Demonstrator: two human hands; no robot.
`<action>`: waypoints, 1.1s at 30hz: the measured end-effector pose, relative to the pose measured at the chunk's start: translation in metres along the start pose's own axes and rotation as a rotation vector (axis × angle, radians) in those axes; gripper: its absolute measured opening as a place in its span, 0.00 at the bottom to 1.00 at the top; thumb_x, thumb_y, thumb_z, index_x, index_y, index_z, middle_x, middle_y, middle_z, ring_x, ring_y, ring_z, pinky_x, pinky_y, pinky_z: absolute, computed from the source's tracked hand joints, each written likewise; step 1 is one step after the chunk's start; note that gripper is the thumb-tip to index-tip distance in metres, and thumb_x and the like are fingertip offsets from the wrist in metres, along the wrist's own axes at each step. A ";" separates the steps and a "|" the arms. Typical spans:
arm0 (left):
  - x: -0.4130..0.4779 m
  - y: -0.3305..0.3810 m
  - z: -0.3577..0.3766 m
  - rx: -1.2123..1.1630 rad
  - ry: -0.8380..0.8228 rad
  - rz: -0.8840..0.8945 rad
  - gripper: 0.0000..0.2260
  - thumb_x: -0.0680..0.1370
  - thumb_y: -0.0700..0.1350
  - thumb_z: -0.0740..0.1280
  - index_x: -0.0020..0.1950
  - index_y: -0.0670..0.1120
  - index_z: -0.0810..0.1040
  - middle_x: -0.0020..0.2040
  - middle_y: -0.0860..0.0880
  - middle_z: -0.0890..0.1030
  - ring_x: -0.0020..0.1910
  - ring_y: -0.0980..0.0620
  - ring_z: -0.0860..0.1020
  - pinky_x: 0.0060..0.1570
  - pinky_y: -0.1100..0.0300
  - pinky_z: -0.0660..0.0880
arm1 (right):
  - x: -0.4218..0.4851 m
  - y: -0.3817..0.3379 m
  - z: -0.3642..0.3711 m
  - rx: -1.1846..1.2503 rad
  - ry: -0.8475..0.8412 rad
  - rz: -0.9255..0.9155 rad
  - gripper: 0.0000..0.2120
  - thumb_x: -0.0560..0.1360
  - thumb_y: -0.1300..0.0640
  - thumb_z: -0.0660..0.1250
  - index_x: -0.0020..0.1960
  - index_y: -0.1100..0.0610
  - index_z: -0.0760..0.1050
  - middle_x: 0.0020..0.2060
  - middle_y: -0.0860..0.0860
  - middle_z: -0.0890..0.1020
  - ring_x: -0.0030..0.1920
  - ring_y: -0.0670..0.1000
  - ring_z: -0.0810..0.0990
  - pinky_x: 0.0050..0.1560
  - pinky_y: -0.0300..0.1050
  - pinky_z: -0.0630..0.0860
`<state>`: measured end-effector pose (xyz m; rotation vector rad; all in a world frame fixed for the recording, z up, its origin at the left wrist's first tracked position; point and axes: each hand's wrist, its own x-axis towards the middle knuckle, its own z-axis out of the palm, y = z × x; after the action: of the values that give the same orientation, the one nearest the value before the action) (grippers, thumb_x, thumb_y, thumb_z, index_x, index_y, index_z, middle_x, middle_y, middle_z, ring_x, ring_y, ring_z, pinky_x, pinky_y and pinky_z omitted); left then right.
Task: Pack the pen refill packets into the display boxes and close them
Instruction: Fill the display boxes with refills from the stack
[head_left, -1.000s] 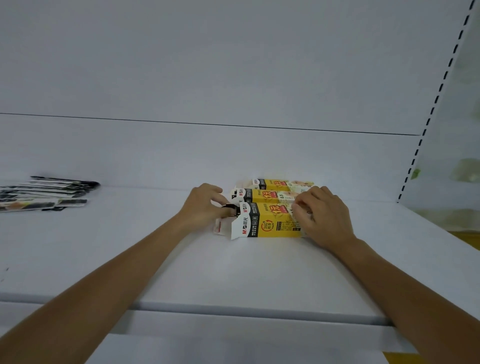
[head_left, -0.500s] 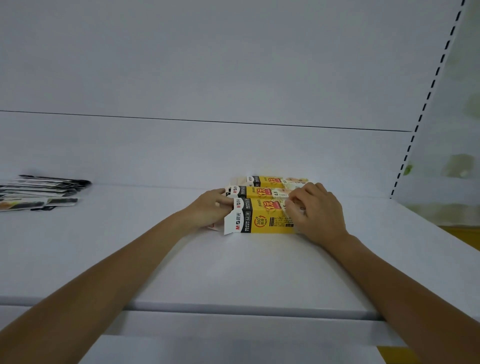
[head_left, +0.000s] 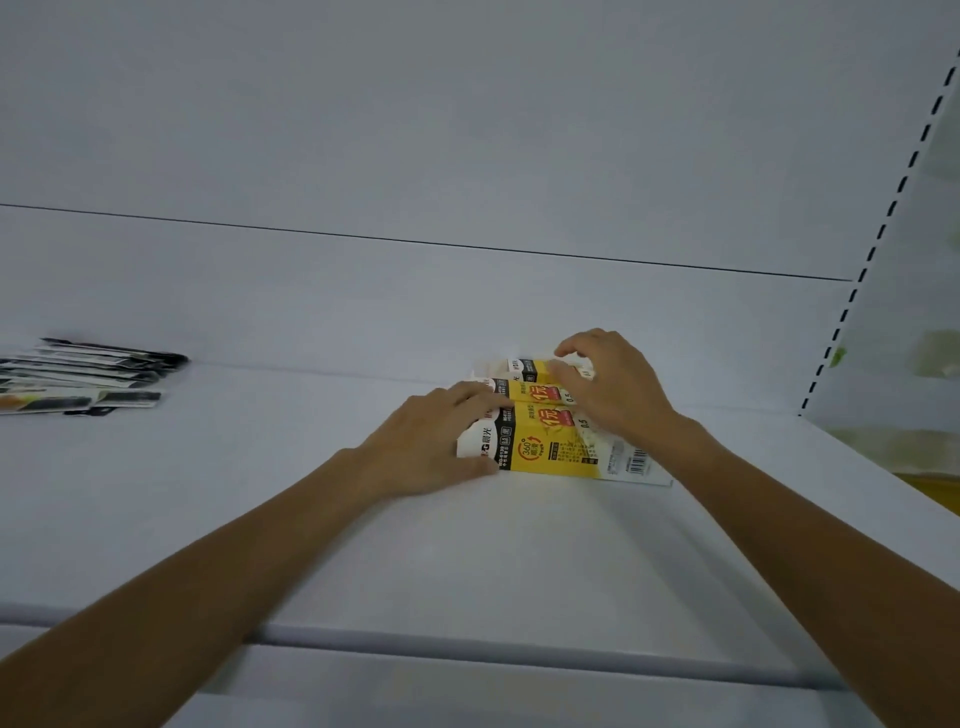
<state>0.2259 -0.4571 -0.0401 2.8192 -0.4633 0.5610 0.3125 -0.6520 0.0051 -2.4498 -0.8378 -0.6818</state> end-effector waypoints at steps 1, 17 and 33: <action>0.000 -0.001 -0.002 -0.009 -0.019 0.004 0.29 0.74 0.57 0.67 0.72 0.55 0.61 0.70 0.55 0.65 0.64 0.53 0.68 0.59 0.59 0.66 | 0.000 -0.008 0.005 0.004 -0.017 -0.032 0.14 0.77 0.48 0.60 0.57 0.54 0.75 0.58 0.49 0.76 0.59 0.49 0.71 0.60 0.48 0.65; -0.198 -0.199 -0.143 -0.012 0.205 -0.530 0.17 0.75 0.46 0.68 0.64 0.49 0.73 0.63 0.51 0.73 0.63 0.52 0.70 0.59 0.64 0.63 | 0.072 -0.274 0.120 0.249 -0.025 -0.348 0.19 0.75 0.56 0.65 0.65 0.54 0.71 0.59 0.49 0.76 0.57 0.49 0.75 0.56 0.45 0.72; -0.281 -0.377 -0.199 -0.215 0.011 -0.582 0.14 0.74 0.44 0.70 0.59 0.47 0.75 0.51 0.50 0.78 0.50 0.52 0.76 0.50 0.65 0.69 | 0.082 -0.419 0.233 -0.045 -0.433 -0.338 0.13 0.75 0.58 0.62 0.59 0.55 0.75 0.54 0.52 0.78 0.57 0.53 0.74 0.56 0.46 0.71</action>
<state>0.0447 0.0198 -0.0353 2.5589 0.2848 0.3724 0.1643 -0.1900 -0.0184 -2.5617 -1.4382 -0.2760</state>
